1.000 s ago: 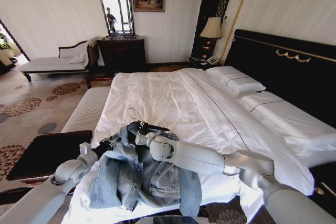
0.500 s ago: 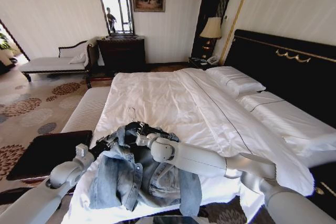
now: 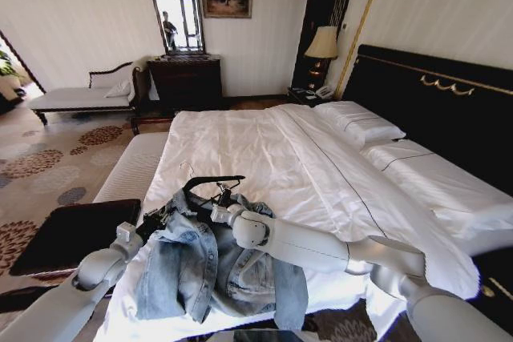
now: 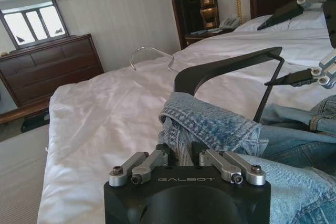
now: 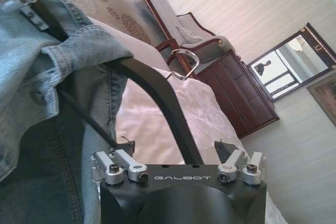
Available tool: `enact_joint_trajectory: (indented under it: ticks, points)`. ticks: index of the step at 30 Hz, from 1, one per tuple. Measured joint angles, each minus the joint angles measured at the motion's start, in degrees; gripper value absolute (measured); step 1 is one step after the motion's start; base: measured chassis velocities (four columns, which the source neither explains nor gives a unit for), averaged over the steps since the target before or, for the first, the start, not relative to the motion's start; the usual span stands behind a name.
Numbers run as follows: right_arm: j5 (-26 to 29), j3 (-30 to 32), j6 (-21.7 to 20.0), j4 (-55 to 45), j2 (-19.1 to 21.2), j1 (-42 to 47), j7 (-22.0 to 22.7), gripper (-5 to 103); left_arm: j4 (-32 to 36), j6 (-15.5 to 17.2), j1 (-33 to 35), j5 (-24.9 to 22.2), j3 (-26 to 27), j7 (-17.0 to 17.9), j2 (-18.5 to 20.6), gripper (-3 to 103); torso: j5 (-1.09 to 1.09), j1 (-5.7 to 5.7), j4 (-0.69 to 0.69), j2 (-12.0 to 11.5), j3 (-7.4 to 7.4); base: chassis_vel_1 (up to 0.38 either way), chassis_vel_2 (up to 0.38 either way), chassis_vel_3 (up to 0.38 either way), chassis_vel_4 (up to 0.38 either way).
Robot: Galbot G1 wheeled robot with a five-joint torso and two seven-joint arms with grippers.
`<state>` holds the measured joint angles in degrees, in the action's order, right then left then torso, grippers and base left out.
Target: Pick up the clothes from the bed and hang them on the clothes hanger.
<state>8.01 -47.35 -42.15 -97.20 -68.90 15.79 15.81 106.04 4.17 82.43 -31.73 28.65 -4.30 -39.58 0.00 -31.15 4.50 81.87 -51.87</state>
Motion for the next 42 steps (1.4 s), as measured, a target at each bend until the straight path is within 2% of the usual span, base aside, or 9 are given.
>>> enact_joint_trajectory:
  ticks: [6, 10, 12, 13, 15, 18, 21, 30, 42]
  points:
    - [2.25, 4.67, 0.03, -1.16, 2.21, 1.78, 1.92, 99, 0.37, -1.52, 1.42, 2.59, 0.9, -0.03, 0.04, 19, 0.01, -0.01, -0.02, 0.0, 0.0, 0.0, 0.0, 0.0, 0.0]
    - [6.45, 8.69, 0.01, -2.83, 6.8, 5.09, 3.26, 100, 0.97, -2.2, 3.27, 3.36, 2.3, -0.17, -0.19, 19, 0.02, 0.0, 0.02, 0.0, 0.0, 0.0, 0.0, 0.0, 0.0]
    - [12.7, 11.2, 0.01, -5.03, 10.58, 7.95, 4.84, 100, 1.28, -2.39, 4.44, 3.48, 2.78, -0.24, -0.89, 19, 0.03, 0.0, 0.02, 0.0, 0.0, 0.0, 0.0, 0.0, 0.0]
    - [12.7, 11.2, 0.01, -5.03, 10.58, 7.95, 4.84, 100, 1.28, -2.39, 4.44, 3.48, 2.78, -0.24, -0.89, 19, 0.03, 0.0, 0.02, 0.0, 0.0, 0.0, 0.0, 0.0, 0.0]
    - [18.06, 14.63, 0.0, -7.8, 13.88, 12.13, 6.13, 100, 1.41, -2.52, 4.99, 3.83, 2.71, -0.28, -2.18, 19, 0.03, 0.0, 0.02, 0.0, 0.0, 0.0, 0.0, 0.0, 0.0]
    - [20.78, 17.27, 0.01, -9.39, 15.44, 14.88, 6.65, 100, 1.41, -2.77, 5.08, 4.24, 2.36, -0.29, -2.94, 19, 0.01, 0.0, 0.0, 0.01, 0.01, 0.0, 0.0, 0.0, 0.0]
    - [24.17, 23.46, 0.51, -12.63, 17.33, 22.49, 6.56, 100, 1.24, -3.08, 5.09, 4.47, 1.99, -0.29, -4.22, 19, 0.02, 0.0, 0.0, 0.01, 0.01, 0.0, 0.0, 0.0, 0.0]
    - [18.47, 27.76, 4.21, -13.23, 15.78, 35.13, 1.97, 100, 1.71, -3.64, 5.72, 4.28, 2.25, -0.24, -4.52, 19, 0.02, 0.01, 0.01, 0.01, 0.01, 0.0, 0.0, 0.0, 0.0]
    - [12.98, 23.0, 6.81, -8.11, 11.71, 29.62, 1.02, 103, 2.64, -4.23, 7.84, 4.9, 2.89, -0.2, -5.09, 19, 0.0, 0.0, 0.0, 0.01, 0.0, 0.0, 0.0, 0.0, 0.0]
